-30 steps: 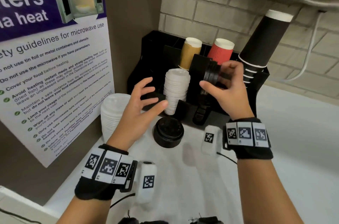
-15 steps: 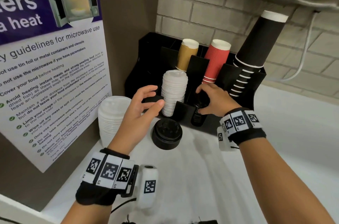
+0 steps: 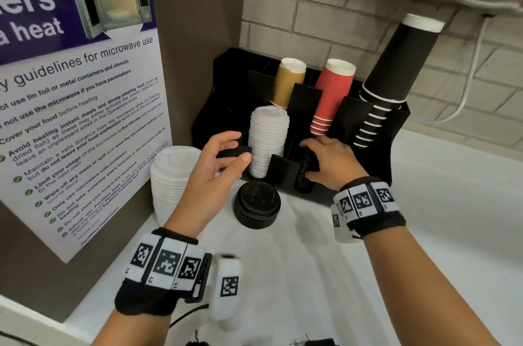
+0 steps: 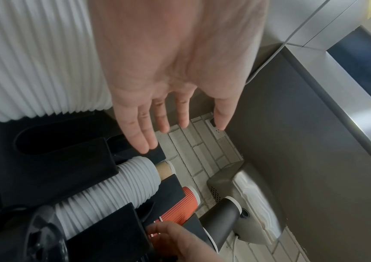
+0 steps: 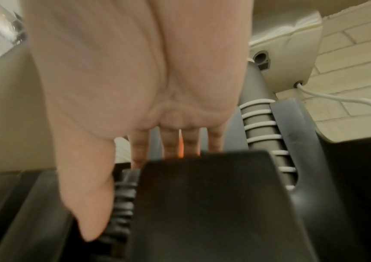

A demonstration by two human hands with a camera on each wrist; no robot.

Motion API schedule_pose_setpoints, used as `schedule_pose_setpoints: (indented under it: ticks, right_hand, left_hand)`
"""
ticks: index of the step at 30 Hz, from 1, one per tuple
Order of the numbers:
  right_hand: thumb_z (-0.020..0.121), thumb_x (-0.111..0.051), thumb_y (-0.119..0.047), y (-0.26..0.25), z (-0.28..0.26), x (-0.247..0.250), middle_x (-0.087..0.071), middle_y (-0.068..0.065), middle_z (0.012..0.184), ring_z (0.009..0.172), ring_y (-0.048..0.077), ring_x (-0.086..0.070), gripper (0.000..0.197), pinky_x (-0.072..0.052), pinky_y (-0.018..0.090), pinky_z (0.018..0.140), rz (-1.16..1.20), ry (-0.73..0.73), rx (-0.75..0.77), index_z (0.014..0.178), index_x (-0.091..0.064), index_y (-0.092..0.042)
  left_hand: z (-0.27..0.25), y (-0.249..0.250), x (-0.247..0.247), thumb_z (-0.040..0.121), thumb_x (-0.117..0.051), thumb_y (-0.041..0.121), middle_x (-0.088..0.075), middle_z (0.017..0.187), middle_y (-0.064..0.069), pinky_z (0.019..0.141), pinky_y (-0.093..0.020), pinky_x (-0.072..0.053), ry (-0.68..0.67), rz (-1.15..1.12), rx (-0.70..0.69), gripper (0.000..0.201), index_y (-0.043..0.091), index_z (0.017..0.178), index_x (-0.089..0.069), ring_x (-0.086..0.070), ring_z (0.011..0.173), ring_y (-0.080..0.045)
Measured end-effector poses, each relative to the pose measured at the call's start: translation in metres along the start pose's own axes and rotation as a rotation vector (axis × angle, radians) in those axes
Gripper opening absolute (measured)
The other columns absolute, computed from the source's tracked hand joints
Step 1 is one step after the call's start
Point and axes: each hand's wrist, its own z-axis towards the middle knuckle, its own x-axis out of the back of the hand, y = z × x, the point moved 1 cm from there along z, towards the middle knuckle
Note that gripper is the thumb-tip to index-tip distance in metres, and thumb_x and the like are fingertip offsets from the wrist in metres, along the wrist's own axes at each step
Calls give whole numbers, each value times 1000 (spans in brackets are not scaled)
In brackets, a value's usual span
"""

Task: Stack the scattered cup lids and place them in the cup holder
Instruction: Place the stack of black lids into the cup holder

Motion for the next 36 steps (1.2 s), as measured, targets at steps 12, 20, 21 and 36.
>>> schedule_pose_setpoints:
  ticks: [12, 20, 21, 36]
  right_hand:
    - [79, -73, -39, -88, -20, -31, -44, 4, 114, 105, 24, -50, 46, -47, 38, 91, 331, -299, 162, 115, -54, -18]
    - [63, -83, -35, -101, -13, -47, -34, 5, 113, 97, 30, -49, 60, -52, 44, 82, 290, -260, 104, 106, -45, -15]
    - [62, -83, -36, -101, -12, -47, -34, 5, 113, 97, 30, -48, 61, -52, 45, 81, 297, -256, 105, 105, -45, -15]
    - [72, -73, -19, -70, -46, 21, -57, 4, 116, 104, 22, -63, 56, -55, 34, 83, 1341, -27, 201, 116, -45, -41]
  left_hand:
    - [2, 0, 0, 81, -60, 43, -52, 126, 9, 96, -38, -52, -2, -16, -13, 37, 42, 117, -55, -63, 104, -5]
    - [3, 2, 2, 77, -60, 46, -52, 126, 8, 86, -27, -53, -7, -42, -34, 41, 38, 118, -57, -64, 100, -4]
    - [3, 2, 2, 77, -60, 46, -52, 126, 8, 87, -27, -54, -6, -45, -34, 41, 38, 118, -57, -64, 100, -4]
    - [-6, 0, -7, 67, -79, 22, -42, 146, 15, 93, -25, -51, -269, -129, -17, 91, 45, 142, -34, -53, 126, -8]
